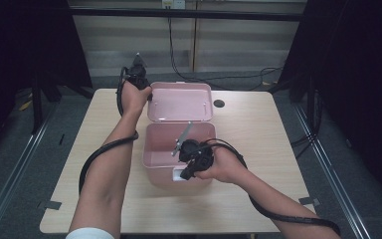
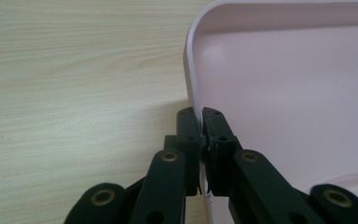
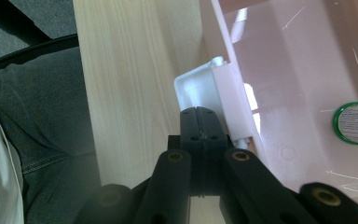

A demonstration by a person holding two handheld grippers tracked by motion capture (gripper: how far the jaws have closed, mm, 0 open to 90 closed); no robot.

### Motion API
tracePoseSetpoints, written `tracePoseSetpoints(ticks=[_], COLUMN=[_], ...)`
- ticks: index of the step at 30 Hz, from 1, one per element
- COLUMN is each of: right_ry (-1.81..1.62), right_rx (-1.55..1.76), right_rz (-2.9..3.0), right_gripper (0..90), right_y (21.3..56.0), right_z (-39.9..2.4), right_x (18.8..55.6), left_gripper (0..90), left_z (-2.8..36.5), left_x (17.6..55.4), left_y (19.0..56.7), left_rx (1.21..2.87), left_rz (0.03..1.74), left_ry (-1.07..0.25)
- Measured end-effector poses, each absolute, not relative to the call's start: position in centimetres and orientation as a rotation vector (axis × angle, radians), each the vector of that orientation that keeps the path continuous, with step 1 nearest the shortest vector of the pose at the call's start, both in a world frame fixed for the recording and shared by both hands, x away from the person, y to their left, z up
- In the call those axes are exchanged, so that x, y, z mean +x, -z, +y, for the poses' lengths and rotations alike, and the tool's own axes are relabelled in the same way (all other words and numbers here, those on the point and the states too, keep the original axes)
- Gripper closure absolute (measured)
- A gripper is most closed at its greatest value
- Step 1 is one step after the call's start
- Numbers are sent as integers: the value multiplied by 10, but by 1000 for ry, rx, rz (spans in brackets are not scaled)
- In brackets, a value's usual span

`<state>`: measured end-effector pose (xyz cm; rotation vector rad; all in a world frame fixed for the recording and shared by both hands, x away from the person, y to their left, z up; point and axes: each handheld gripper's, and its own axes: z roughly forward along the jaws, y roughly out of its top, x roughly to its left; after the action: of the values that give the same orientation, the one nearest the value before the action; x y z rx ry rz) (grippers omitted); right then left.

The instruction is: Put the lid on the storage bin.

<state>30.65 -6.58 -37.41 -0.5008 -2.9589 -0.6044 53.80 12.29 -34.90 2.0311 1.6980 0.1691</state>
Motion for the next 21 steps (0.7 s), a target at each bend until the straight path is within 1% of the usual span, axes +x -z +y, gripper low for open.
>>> tracePoseSetpoints(ticks=[9, 21], right_ry=[611, 612], right_rx=[-489, -512], right_rz=[-2964, -2958], right_gripper=[900, 900], right_y=[375, 374], right_z=[-65, -65], right_x=[306, 308], left_gripper=[869, 878], left_z=[125, 127], left_x=[531, 524], left_y=[338, 318], left_rx=[2024, 2036], left_rz=[1678, 1656], left_ry=[-205, -201])
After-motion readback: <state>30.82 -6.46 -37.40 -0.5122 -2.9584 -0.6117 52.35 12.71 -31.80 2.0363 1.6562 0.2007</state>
